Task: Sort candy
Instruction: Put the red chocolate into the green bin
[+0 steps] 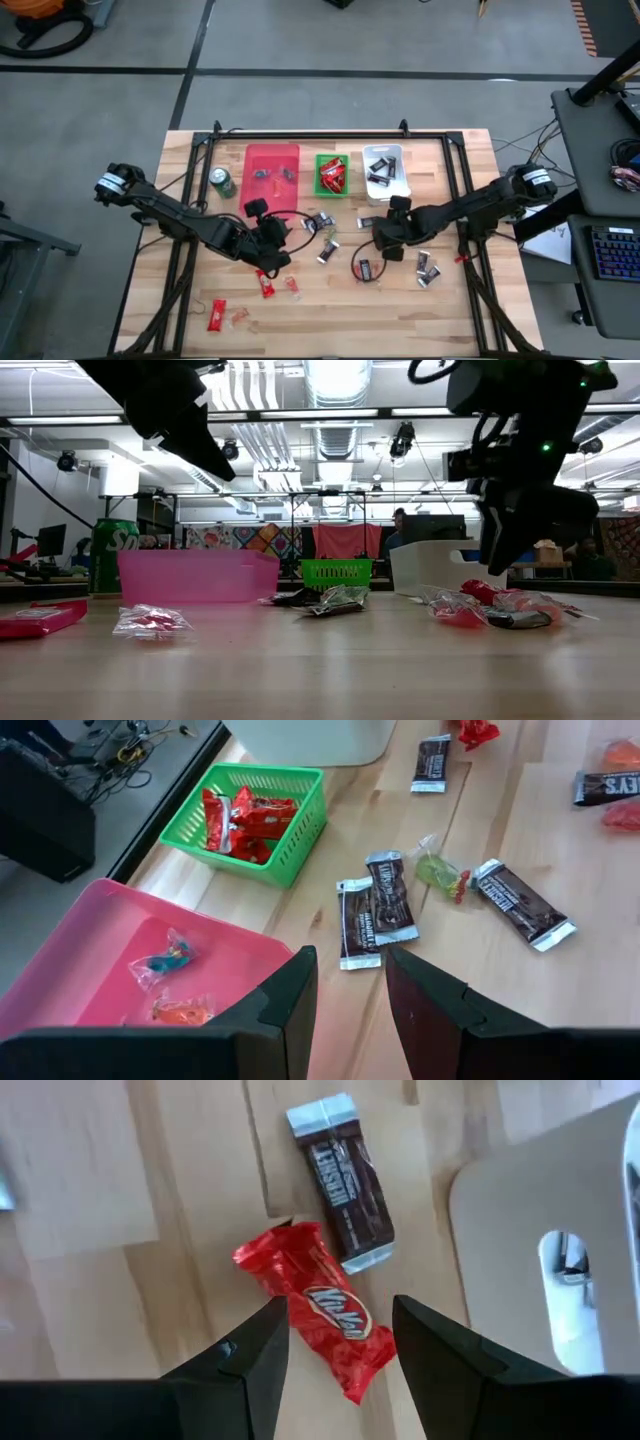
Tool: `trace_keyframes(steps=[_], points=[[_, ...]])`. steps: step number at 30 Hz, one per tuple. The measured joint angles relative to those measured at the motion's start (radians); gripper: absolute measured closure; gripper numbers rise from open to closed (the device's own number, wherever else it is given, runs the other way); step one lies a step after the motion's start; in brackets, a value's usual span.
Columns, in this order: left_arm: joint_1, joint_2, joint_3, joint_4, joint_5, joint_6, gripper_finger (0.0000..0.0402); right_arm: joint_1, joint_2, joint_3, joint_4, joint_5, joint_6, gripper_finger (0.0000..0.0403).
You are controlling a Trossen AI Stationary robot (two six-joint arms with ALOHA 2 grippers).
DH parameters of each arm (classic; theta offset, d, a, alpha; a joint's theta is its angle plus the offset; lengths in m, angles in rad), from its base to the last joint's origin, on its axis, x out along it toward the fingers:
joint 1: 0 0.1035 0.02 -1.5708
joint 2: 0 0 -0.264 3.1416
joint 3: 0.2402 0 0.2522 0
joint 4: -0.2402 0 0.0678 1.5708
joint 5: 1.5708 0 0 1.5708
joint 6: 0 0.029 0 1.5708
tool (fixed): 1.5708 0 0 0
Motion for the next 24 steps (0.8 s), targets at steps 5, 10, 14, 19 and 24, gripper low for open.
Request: trace_keyframes(steps=[5, 10, 14, 19, 24], points=[[0.000, 0.000, 0.000, 0.004, -0.001, 0.000, 0.0296, -0.032, 0.000, -0.029, 0.062, -0.082, -0.040, 0.0232], [0.000, 0.000, 0.000, 0.013, -0.002, 0.000, 0.0296, -0.052, 0.000, -0.066, 0.096, -0.088, -0.033, 0.0232], [0.000, 0.000, 0.000, 0.019, -0.002, 0.000, 0.0296, -0.070, 0.000, -0.088, 0.114, -0.085, -0.029, 0.0233], [0.000, 0.000, 0.000, 0.022, -0.002, 0.000, 0.0296, -0.083, 0.000, -0.128, 0.185, -0.094, -0.031, 0.0262], [0.000, 0.000, 0.000, 0.028, -0.002, 0.000, 0.0296, -0.086, -0.001, -0.150, 0.213, -0.111, -0.028, 0.0321]])
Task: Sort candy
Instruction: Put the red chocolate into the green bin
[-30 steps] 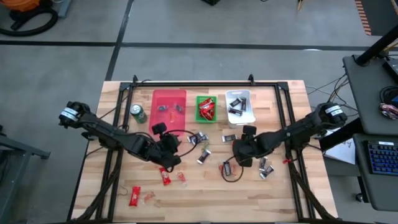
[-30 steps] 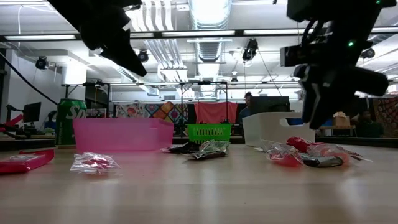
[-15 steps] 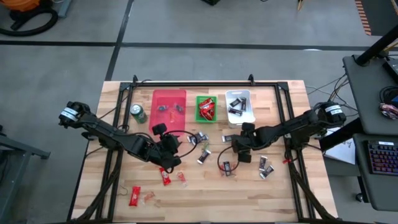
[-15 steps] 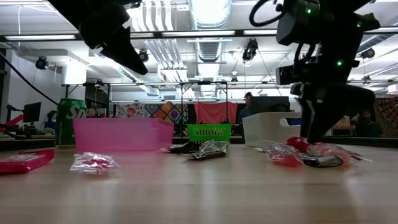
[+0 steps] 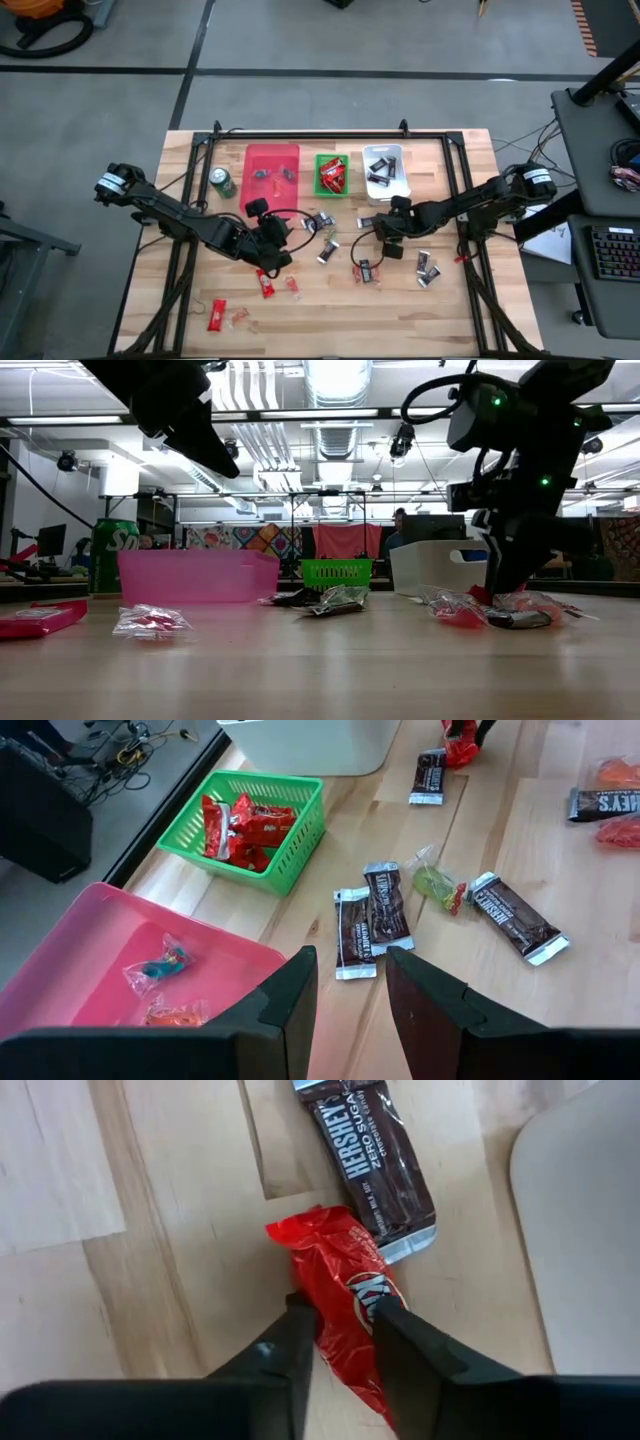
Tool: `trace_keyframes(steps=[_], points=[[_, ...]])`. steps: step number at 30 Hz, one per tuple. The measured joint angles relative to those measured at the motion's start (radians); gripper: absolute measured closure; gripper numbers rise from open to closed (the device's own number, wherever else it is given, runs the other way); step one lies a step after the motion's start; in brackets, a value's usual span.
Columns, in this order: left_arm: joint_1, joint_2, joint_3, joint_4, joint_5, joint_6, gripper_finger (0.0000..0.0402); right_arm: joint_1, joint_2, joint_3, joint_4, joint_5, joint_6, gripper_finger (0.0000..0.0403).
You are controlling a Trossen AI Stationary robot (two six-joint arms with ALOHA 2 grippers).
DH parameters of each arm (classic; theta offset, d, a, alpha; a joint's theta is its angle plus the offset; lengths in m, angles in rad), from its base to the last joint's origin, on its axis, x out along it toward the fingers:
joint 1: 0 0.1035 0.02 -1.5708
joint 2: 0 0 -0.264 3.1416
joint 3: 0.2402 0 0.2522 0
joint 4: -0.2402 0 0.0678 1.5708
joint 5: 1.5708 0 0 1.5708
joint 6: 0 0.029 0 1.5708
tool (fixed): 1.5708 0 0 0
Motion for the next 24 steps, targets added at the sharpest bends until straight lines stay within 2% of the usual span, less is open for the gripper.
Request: trace_keyframes(steps=[6, 15, 24], points=[[0.000, 0.000, 0.000, 0.001, 0.000, 0.000, 0.0296, 0.000, 0.000, 0.006, -0.006, -0.022, -0.003, 0.0387], [0.000, 0.000, 0.000, 0.018, 0.000, 0.000, 0.0296, 0.009, -0.039, 0.013, -0.007, -0.058, -0.009, 0.0393], [0.000, 0.004, 0.000, 0.030, -0.008, 0.000, 0.0296, 0.007, -0.220, 0.044, 0.075, -0.108, -0.017, 0.0395]])
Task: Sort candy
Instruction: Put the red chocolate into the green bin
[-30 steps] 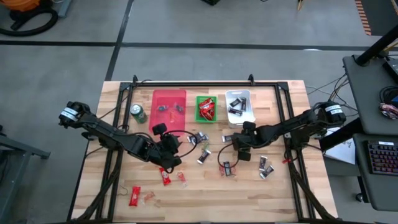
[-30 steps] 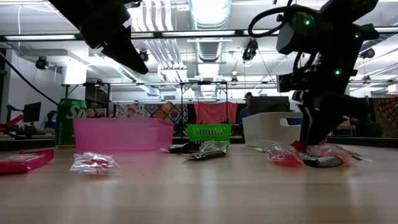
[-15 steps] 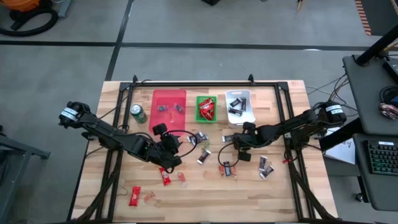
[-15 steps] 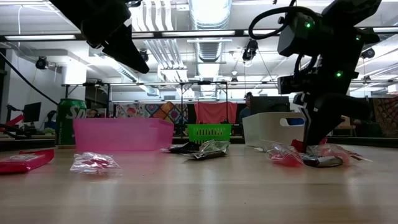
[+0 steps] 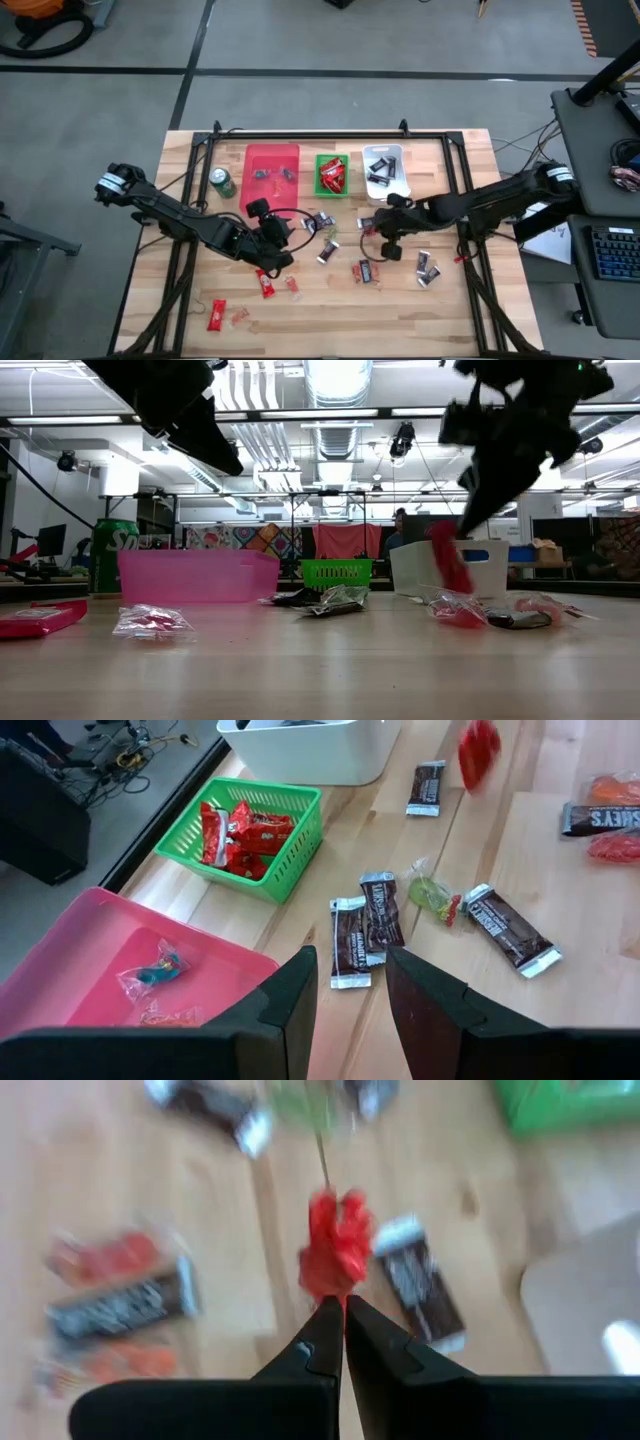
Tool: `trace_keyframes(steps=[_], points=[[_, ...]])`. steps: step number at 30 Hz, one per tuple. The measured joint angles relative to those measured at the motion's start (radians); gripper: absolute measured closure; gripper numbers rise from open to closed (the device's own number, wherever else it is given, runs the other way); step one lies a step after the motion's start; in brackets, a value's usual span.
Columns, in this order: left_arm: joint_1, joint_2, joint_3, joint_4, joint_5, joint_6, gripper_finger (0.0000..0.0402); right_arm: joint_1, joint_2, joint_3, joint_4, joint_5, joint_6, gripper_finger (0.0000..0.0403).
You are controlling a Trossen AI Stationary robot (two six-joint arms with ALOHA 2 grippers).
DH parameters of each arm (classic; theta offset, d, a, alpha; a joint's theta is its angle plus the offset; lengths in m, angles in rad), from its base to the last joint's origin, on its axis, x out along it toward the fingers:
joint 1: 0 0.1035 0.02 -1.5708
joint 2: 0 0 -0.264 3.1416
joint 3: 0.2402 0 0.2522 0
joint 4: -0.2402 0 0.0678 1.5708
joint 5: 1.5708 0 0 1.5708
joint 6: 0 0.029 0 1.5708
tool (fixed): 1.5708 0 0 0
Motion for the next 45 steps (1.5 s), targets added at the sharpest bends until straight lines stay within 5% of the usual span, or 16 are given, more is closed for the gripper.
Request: trace_keyframes(steps=[9, 20, 34, 45], points=[[0.000, 0.028, 0.000, 0.040, -0.002, 0.000, 0.0296, -0.051, -0.071, 0.003, 0.301, 0.024, -0.140, 0.0395], [-0.016, 0.031, 0.000, 0.049, 0.026, -0.053, 0.0296, -0.077, 0.126, 0.005, 0.368, 0.000, -0.173, 0.0388], [-0.017, 0.031, 0.000, 0.067, 0.026, -0.053, 0.0296, -0.020, 0.415, 0.057, 0.413, -0.018, -0.100, 0.0222], [-0.017, 0.036, 0.000, 0.077, 0.026, -0.053, 0.0296, -0.019, 0.490, 0.098, 0.408, -0.022, -0.088, 0.0238]])
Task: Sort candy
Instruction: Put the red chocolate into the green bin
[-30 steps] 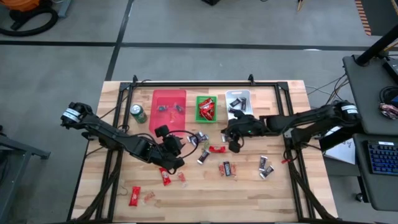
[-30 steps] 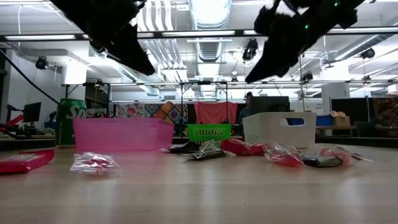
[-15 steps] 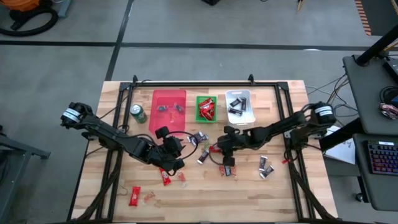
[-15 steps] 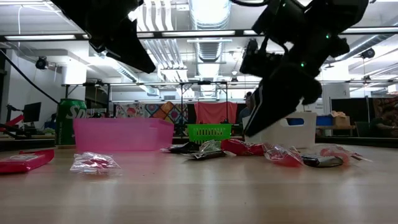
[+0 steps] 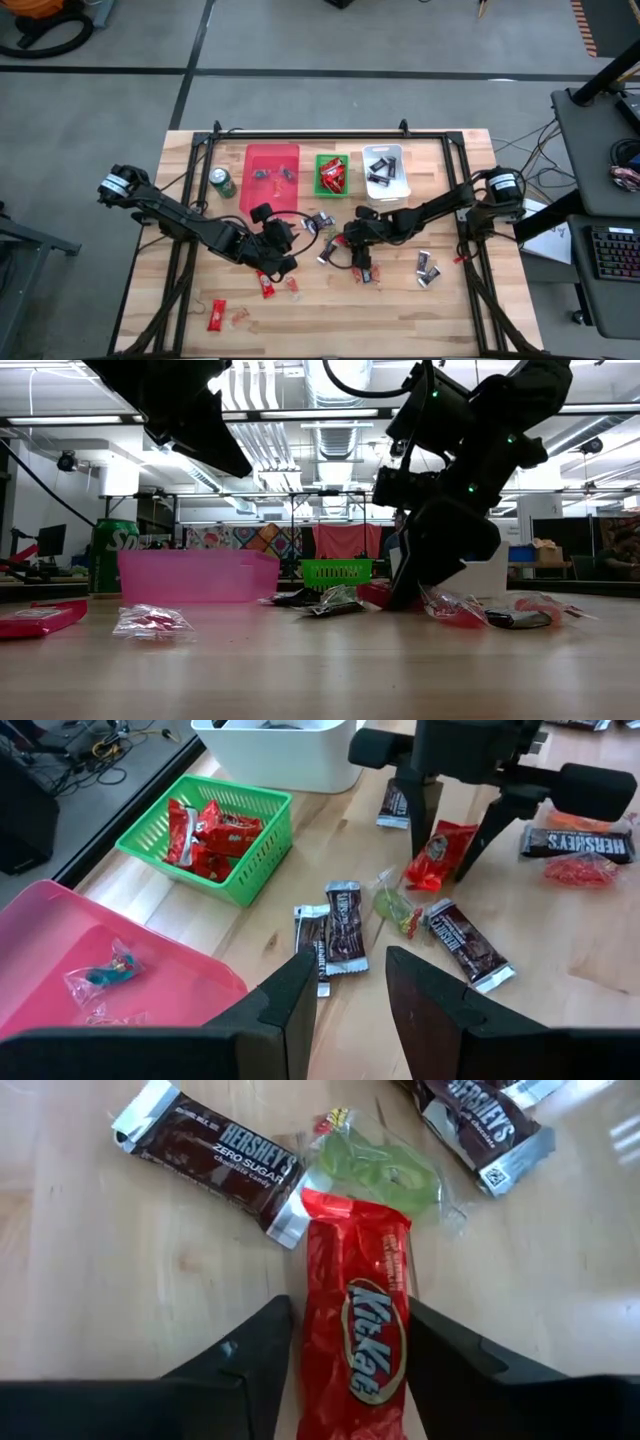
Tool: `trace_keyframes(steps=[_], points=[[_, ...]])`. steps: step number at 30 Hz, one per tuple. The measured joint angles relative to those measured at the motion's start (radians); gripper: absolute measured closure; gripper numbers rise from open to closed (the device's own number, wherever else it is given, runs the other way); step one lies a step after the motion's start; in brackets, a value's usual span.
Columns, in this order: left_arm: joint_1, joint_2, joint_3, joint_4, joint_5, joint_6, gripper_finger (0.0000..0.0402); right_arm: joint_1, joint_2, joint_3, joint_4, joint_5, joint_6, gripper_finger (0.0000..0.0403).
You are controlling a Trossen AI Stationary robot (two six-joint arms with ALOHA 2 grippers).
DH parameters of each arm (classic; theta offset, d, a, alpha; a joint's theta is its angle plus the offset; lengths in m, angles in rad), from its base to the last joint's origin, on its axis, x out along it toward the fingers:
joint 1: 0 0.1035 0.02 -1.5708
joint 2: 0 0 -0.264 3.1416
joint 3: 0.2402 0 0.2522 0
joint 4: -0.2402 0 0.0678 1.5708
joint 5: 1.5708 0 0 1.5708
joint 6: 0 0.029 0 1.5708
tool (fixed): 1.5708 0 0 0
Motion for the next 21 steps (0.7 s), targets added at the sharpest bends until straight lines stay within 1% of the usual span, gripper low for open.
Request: trace_keyframes(steps=[4, 10, 11, 14, 16, 18, 21], points=[[0.000, 0.000, 0.000, 0.001, 0.000, 0.000, 0.0296, -0.001, -0.025, -0.002, -0.010, 0.002, 0.000, 0.0279], [0.000, 0.000, 0.000, 0.003, -0.001, 0.000, 0.0296, -0.001, -0.088, -0.002, -0.022, -0.003, -0.035, 0.0372], [-0.001, 0.000, 0.000, 0.003, -0.006, 0.000, 0.0296, -0.003, -0.107, -0.002, -0.023, -0.003, -0.050, 0.0381], [-0.004, 0.000, 0.000, 0.007, -0.054, 0.000, 0.0296, -0.026, -0.172, 0.011, -0.029, 0.014, -0.100, 0.0383], [-0.004, 0.000, 0.001, 0.006, -0.075, 0.003, 0.0296, -0.056, -0.207, 0.036, -0.040, 0.064, -0.140, 0.0382], [-0.004, 0.000, 0.002, 0.007, -0.088, 0.004, 0.0296, -0.095, -0.232, 0.071, -0.056, 0.102, -0.189, 0.0383], [-0.004, -0.001, 0.002, 0.008, -0.102, 0.001, 0.0296, -0.176, -0.238, 0.141, -0.059, 0.107, -0.241, 0.0383]])
